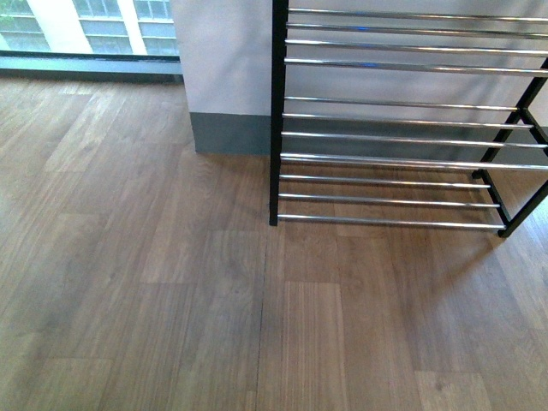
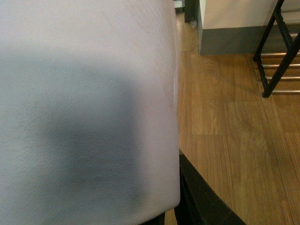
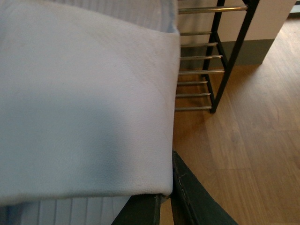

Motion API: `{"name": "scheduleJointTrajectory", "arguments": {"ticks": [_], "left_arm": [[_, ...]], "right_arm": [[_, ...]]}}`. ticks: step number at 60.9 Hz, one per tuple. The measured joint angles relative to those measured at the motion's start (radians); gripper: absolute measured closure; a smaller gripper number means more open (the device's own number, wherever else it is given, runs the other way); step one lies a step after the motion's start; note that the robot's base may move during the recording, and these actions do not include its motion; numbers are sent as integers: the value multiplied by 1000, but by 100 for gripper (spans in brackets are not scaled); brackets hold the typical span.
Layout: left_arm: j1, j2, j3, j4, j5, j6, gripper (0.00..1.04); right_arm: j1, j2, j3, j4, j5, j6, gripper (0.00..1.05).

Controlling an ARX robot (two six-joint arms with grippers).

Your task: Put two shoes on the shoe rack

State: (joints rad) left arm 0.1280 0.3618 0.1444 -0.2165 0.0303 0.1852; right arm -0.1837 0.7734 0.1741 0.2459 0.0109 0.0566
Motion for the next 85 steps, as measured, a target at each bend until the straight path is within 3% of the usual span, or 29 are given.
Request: {"name": "scheduleJointTrajectory", "arguments": {"ticks": [85], "left_arm": [[0,0,0,0,2,0,103]], "right_arm": [[0,2,0,0,0,0,103]]}}
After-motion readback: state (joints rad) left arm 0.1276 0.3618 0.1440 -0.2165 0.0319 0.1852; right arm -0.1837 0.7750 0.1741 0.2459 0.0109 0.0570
